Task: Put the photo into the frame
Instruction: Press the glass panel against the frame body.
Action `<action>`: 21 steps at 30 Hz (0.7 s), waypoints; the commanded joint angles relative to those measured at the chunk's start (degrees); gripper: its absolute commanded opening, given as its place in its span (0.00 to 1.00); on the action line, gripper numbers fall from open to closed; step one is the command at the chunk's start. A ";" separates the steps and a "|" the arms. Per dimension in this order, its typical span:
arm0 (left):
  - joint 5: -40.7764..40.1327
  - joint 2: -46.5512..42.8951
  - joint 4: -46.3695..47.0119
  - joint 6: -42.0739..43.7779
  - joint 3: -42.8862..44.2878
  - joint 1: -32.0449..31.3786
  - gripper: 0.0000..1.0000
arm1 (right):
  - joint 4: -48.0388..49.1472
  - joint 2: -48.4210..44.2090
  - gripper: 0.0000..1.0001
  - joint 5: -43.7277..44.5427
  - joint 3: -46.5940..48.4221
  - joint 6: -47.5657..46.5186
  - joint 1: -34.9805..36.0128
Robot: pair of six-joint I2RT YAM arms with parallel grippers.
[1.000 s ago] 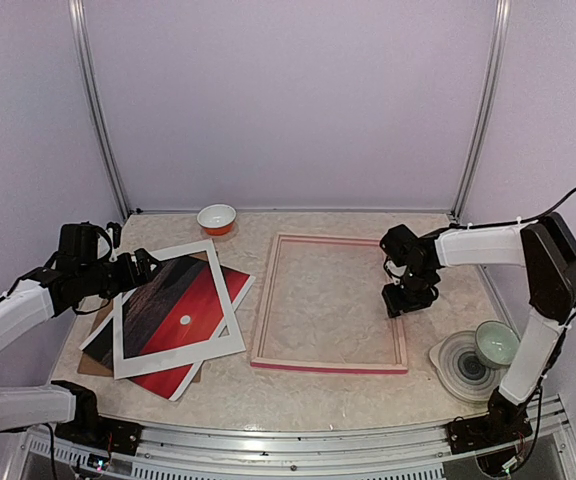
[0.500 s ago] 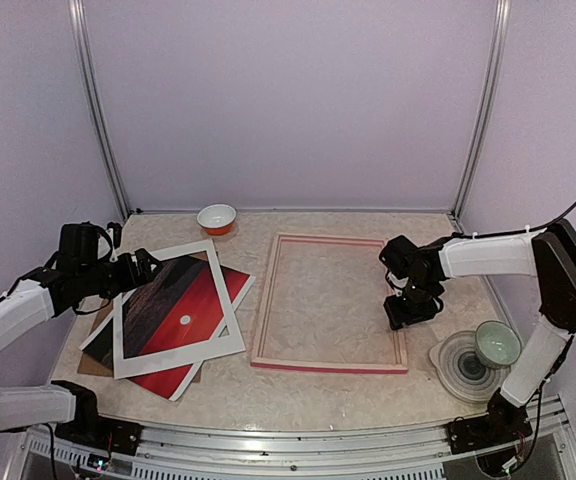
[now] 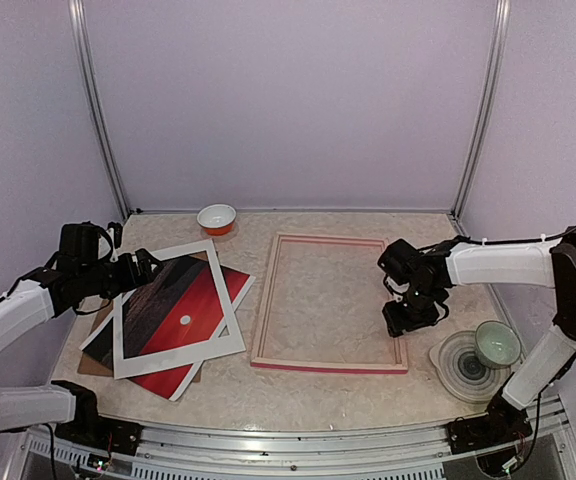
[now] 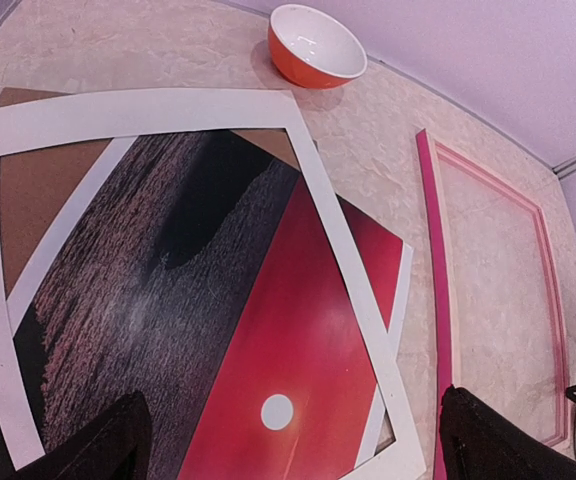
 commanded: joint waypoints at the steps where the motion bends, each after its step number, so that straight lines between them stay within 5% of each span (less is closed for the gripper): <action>1: -0.30 -0.85 -0.18 0.67 -0.58 -0.28 0.99 | -2.61 -1.37 0.56 -1.49 -2.45 2.02 3.04; 16: -0.11 -1.06 -0.14 0.71 -0.58 -0.32 0.99 | -2.81 -0.40 0.57 -2.19 -5.10 2.69 7.32; 21: -0.14 -1.28 -0.05 0.70 -0.58 -0.32 0.99 | -4.90 -0.51 0.65 1.94 0.29 0.52 7.33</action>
